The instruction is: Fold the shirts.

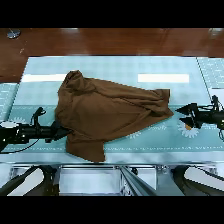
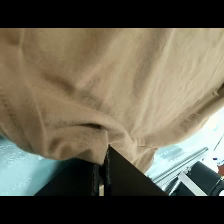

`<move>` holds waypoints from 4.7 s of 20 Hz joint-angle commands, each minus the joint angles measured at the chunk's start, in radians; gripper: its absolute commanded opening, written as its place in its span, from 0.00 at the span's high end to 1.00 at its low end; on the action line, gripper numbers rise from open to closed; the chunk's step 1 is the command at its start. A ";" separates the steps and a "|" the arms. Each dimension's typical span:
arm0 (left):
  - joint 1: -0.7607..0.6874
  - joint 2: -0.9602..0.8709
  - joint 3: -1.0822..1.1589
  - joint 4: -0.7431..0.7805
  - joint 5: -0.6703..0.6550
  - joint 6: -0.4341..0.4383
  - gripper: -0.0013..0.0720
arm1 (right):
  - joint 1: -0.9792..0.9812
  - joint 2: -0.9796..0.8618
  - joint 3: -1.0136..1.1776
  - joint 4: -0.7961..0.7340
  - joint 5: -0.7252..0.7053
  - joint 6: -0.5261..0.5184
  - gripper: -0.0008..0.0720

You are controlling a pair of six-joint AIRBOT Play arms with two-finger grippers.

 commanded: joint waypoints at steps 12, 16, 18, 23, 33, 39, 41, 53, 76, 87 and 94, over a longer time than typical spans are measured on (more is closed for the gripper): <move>-0.046 0.001 0.000 -0.031 0.031 0.000 0.95 | 0.249 -0.143 0.114 -0.115 0.000 0.095 0.40; -0.046 0.001 0.003 -0.034 0.045 0.000 0.95 | 0.303 -0.143 0.123 -0.118 0.008 0.074 0.94; -0.046 0.007 0.043 -0.035 0.026 0.000 0.95 | 0.304 -0.134 0.192 -0.118 0.064 0.072 0.94; -0.039 0.104 0.376 -0.249 -0.036 0.001 0.95 | 0.304 -0.017 0.590 -0.109 0.168 0.160 0.94; -0.037 0.168 1.555 -0.095 0.038 -0.112 0.95 | 0.304 0.234 1.423 -0.032 0.228 0.293 0.94; -0.046 0.418 1.681 0.420 -0.058 -0.237 0.95 | 0.304 0.581 1.423 -0.373 0.415 0.339 0.94; -0.100 0.496 1.669 0.584 -0.087 -0.314 0.95 | 0.305 0.665 1.422 -0.455 0.426 0.370 0.94; -0.351 0.514 1.021 0.841 -0.045 -0.502 0.95 | 0.428 0.702 0.910 -0.434 0.443 0.371 0.94; -0.309 -0.545 1.136 0.389 0.247 -0.490 0.95 | 0.468 -0.489 1.012 -0.304 0.134 0.208 0.94; -0.282 -0.640 1.136 0.457 -0.136 -0.415 0.95 | 0.465 -0.489 0.842 -0.401 0.280 0.200 0.94; -0.236 -0.587 1.126 0.638 -0.406 -0.430 0.02 | 0.388 -0.365 0.832 -0.487 0.404 0.225 0.14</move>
